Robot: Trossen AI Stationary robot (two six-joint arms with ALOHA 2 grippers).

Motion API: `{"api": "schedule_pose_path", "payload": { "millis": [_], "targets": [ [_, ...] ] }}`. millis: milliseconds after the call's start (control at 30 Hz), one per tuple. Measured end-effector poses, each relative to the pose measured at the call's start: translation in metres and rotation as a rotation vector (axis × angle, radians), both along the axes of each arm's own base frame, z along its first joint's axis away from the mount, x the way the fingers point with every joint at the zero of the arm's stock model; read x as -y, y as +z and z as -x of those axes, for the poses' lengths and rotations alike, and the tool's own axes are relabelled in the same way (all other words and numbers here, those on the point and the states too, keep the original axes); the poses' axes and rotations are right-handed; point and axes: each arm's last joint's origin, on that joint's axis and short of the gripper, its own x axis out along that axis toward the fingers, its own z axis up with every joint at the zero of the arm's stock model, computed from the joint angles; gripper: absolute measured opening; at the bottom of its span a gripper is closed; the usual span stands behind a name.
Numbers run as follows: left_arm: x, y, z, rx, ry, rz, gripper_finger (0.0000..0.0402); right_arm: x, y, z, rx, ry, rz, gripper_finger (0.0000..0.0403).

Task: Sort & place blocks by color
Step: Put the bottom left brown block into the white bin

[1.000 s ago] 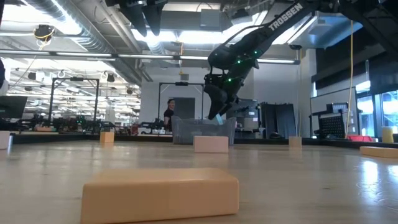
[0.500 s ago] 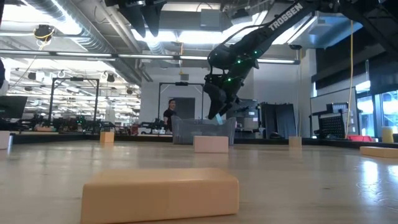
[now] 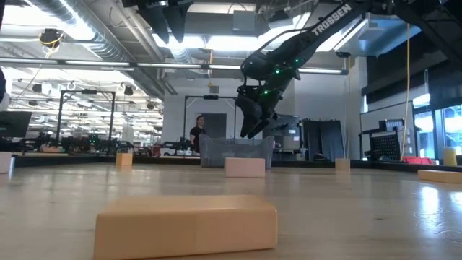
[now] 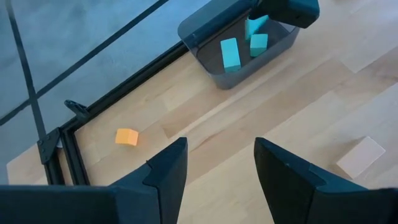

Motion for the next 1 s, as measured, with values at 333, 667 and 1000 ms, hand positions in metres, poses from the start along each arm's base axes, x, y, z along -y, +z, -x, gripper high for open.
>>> {"api": "schedule_pose_path", "payload": {
  "millis": [333, 667, 1000],
  "targets": [
    [0.001, -0.002, 0.004, -0.038, 0.006, 0.064, 0.0179, 0.003, 0.027, -0.005, 0.022, 0.019, -0.012, 0.0201],
    [0.017, -0.006, 0.017, -0.140, 0.009, 0.182, 0.0179, -0.010, 0.091, -0.010, 0.040, 0.201, -0.088, 0.0202],
    [0.050, 0.010, 0.039, -0.019, -0.017, 0.289, 0.0179, -0.041, 0.145, 0.006, 0.060, 0.276, -0.045, 0.0202]
  ]
}}
